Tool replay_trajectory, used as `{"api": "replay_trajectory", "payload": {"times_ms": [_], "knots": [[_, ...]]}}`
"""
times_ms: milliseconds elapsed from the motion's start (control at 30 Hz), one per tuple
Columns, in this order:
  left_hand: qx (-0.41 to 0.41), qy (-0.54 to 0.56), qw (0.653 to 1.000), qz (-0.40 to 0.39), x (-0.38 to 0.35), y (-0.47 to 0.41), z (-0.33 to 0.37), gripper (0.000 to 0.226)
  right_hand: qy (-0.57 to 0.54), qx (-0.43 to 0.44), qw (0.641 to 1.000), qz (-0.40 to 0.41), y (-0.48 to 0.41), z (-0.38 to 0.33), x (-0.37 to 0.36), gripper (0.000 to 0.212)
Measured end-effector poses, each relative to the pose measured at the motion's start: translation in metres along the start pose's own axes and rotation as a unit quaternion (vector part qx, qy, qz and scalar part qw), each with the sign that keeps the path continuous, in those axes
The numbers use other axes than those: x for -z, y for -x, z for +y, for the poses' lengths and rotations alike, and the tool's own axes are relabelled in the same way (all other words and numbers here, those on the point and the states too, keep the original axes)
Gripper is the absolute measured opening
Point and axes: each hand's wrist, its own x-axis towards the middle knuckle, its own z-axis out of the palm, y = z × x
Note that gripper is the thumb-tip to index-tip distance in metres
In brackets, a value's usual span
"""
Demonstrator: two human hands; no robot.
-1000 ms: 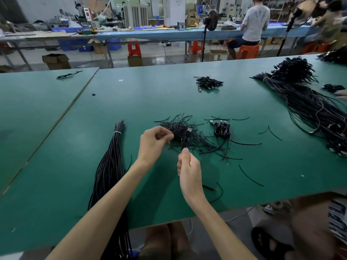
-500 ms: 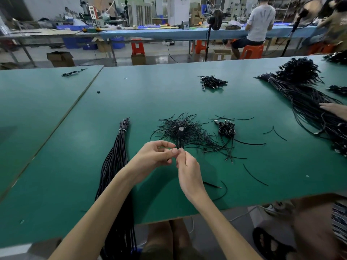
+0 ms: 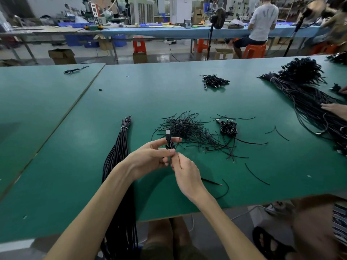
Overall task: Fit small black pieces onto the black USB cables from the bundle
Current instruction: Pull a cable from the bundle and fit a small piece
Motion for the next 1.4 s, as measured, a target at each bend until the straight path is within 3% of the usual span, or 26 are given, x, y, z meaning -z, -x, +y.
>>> {"api": "replay_trajectory", "payload": {"times_ms": [167,433,867,1167,1400], "knots": [[0.029,0.052,0.998,-0.003,0.002,-0.003,0.001,0.049,0.003,0.005,1.0,-0.002,0.0,0.0,-0.001,0.04],[0.005,0.08,0.996,-0.029,0.008,0.0,-0.006,0.049,-0.045,-0.002,0.999,-0.017,0.001,-0.001,0.002,0.045],[-0.021,-0.009,0.996,-0.086,0.009,0.001,-0.007,0.044,-0.151,-0.02,0.988,-0.013,0.002,-0.003,0.005,0.048],[-0.049,-0.03,0.992,-0.111,0.015,-0.002,-0.015,0.068,-0.291,0.002,0.955,-0.05,0.003,-0.008,0.01,0.043],[-0.046,-0.009,0.994,-0.095,0.015,-0.005,-0.02,0.055,-0.332,-0.014,0.941,-0.058,0.003,-0.009,0.012,0.044]]}}
